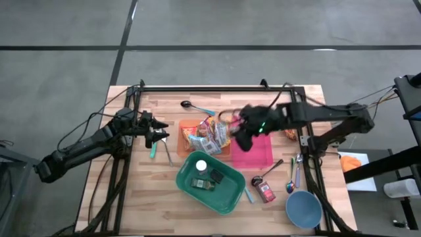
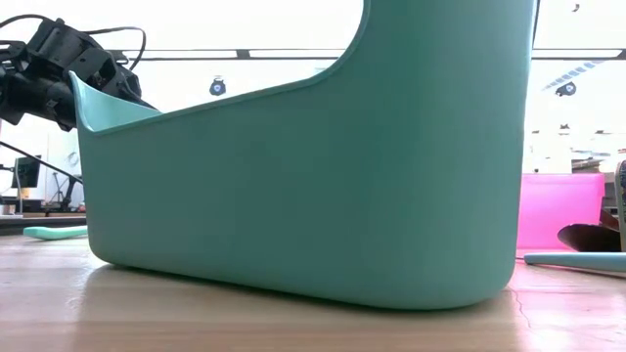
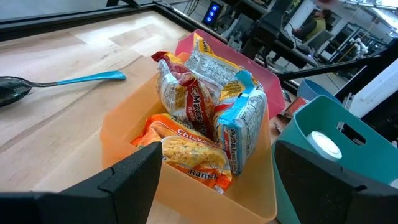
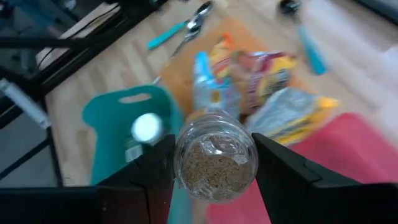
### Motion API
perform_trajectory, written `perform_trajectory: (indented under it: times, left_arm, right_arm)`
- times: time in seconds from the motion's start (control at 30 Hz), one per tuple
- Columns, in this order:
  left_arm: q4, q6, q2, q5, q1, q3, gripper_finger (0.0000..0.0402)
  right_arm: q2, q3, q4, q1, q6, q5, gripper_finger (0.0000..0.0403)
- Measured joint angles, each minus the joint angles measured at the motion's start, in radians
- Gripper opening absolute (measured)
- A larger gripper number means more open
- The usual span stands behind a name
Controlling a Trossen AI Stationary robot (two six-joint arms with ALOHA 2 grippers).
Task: Pick & Place Food Item
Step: Put the brown seasoning bottle into the green bin
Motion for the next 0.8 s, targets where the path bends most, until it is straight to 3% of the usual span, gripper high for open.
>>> perform_trajectory:
  times: [0.4, 0.8]
  left_arm:
    - [0.0, 0.0, 0.0, 0.0, 0.0, 0.0, 0.0315]
    - [0.0, 0.0, 0.0, 0.0, 0.0, 0.0, 0.0315]
  right_arm:
    - [0.341, 0.325, -0.218, 0.196, 0.231, -0.015, 0.0184]
    - [0.594, 0.571, -0.446, 0.233, 0.406, -0.132, 0.0184]
